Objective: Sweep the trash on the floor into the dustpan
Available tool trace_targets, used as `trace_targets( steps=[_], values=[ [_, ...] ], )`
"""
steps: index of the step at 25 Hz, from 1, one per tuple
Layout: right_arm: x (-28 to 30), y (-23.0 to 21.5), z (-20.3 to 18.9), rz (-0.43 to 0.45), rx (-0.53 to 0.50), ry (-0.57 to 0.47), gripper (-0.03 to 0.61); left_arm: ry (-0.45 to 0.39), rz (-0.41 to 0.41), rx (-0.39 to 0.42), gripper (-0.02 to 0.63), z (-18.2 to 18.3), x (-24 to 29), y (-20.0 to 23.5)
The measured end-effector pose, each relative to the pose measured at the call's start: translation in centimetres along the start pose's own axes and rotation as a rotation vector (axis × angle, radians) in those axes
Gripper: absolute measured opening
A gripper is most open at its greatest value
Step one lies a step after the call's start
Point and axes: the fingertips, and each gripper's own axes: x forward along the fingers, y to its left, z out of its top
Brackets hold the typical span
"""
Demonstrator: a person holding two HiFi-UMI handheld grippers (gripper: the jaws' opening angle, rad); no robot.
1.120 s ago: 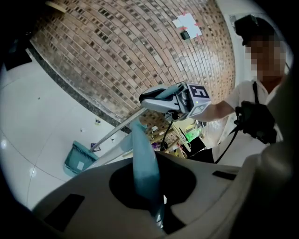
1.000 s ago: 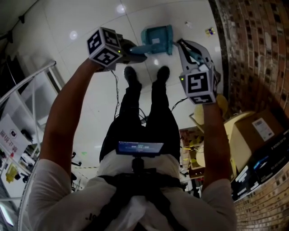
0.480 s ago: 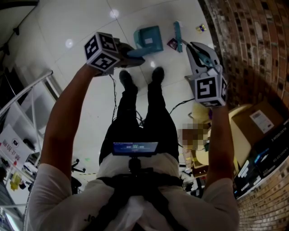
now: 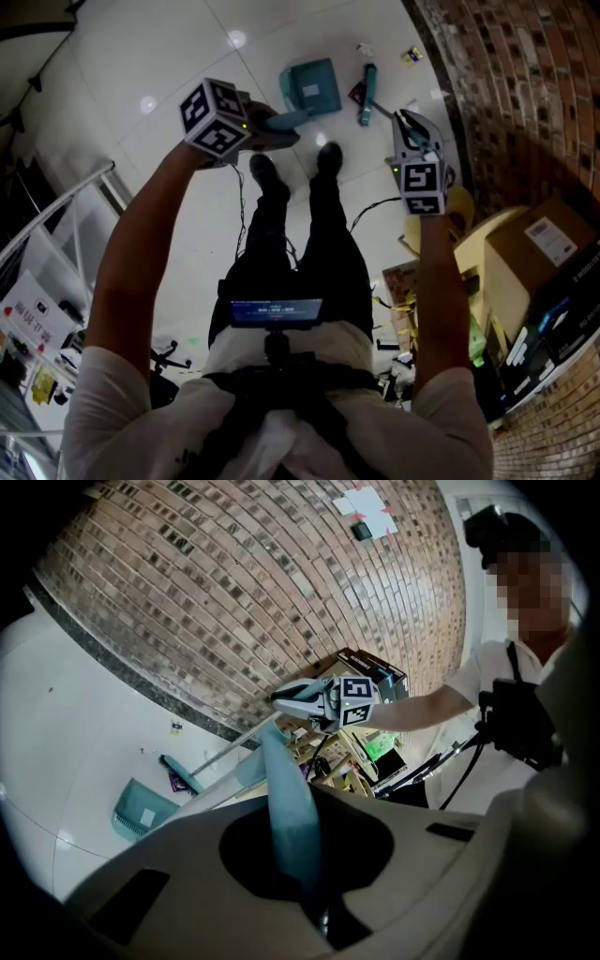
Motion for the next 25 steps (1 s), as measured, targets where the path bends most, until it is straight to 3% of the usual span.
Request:
trace_targets(
  steps=[5,11,16,18,20,23,25],
  values=[
    [-0.9,0.9,-0.7,-0.050,0.085,-0.009,0.037,0.044,-0.002,-0.001,0.000,-1.1,0.4,-0.3],
    [-3.3,-1.2,1.6,-0.185,0.043,-0.073,0.035,0.082,-0.001,-0.004,0.000,-2.4,0.1,-0.4],
    [-3.0,-0.4,-1.0,-0.185,0.069,-0.010,0.035,0.111,-0.014,0.008,0.000,-3.4,-0.1,-0.8],
    [-2.0,0.8,-2.7,-0.161,0.136,0.026,0.035,0.133,-0.022,0.017,0.000,-4.0,-0.2,-0.9],
    [-1.4,1.3,-3.6,-0.171,0.269,0.021,0.035,0.159,-0.033,0.023,0.000,-4.7,-0.3,-1.1],
    [-1.4,0.3,-4.6,-0.259,0.519,-0.024,0.040,0.194,-0.050,0.029,0.000,-5.7,-0.4,-1.2],
    [-1.3,-0.3,-4.3,-0.297,0.629,-0.079,0.041,0.206,-0.058,0.034,0.000,-6.0,-0.6,-1.2]
  ],
)
